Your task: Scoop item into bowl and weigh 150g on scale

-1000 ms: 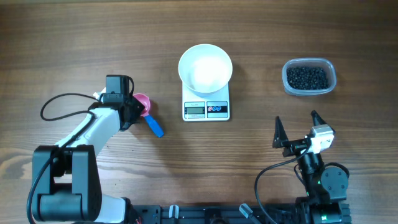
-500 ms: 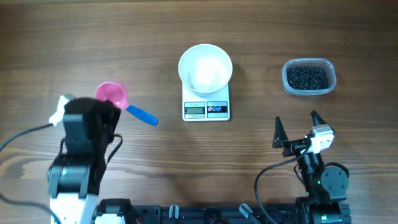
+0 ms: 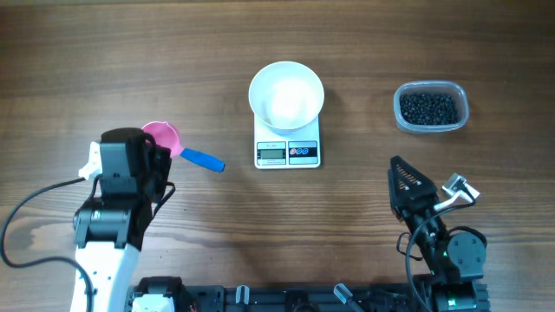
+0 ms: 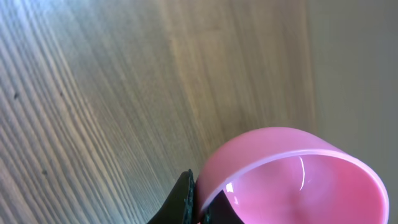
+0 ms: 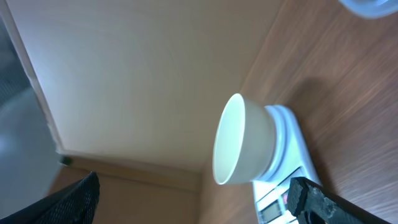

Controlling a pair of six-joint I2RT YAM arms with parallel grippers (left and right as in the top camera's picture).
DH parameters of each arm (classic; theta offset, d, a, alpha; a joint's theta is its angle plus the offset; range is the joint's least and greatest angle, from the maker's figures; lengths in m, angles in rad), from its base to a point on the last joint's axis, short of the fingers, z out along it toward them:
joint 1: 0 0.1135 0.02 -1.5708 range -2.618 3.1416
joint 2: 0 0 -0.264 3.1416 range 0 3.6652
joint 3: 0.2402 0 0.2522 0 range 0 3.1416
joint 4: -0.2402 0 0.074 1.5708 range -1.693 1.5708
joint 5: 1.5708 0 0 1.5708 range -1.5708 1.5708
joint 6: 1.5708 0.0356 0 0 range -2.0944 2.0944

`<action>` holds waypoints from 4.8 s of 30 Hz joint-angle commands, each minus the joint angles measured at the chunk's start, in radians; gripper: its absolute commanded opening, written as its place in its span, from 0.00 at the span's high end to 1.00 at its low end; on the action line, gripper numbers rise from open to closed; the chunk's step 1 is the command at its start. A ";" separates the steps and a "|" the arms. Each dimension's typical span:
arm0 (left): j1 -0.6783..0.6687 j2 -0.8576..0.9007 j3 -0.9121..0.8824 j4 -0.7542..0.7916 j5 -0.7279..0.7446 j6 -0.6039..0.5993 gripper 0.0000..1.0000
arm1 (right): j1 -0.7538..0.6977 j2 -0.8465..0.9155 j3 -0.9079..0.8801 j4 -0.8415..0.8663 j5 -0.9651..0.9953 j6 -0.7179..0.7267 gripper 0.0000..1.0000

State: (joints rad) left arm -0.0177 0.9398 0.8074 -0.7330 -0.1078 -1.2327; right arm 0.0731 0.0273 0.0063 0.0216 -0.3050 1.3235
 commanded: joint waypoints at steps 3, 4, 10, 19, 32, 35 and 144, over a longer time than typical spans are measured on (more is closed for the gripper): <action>0.006 0.075 0.009 0.058 0.022 -0.115 0.96 | -0.001 0.128 0.076 -0.098 -0.103 -0.248 0.01; 0.006 0.078 0.009 0.082 0.037 -0.115 0.96 | -0.001 0.177 0.113 -0.124 -0.124 -0.280 0.00; 0.006 0.078 0.009 0.132 0.132 -0.114 0.96 | -0.001 0.608 0.446 -0.200 -0.404 -0.418 0.01; -0.002 0.078 0.009 0.132 0.324 -0.197 0.96 | 0.332 0.912 0.510 0.021 -0.407 -0.430 0.01; -0.287 0.084 0.009 0.067 0.317 -0.303 0.96 | 0.681 1.080 0.510 0.309 0.049 -0.433 0.28; -0.343 0.134 0.009 0.067 0.317 -0.380 0.96 | 0.682 1.080 0.510 0.322 0.026 -0.430 0.39; -0.752 0.877 0.210 0.462 -0.138 0.353 0.95 | 0.290 0.473 0.999 -0.956 0.515 -0.538 0.95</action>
State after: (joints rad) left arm -0.7677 1.7813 1.0237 -0.2821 -0.2199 -0.8742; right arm 0.3676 0.4999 1.0016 -0.9379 0.2134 0.7742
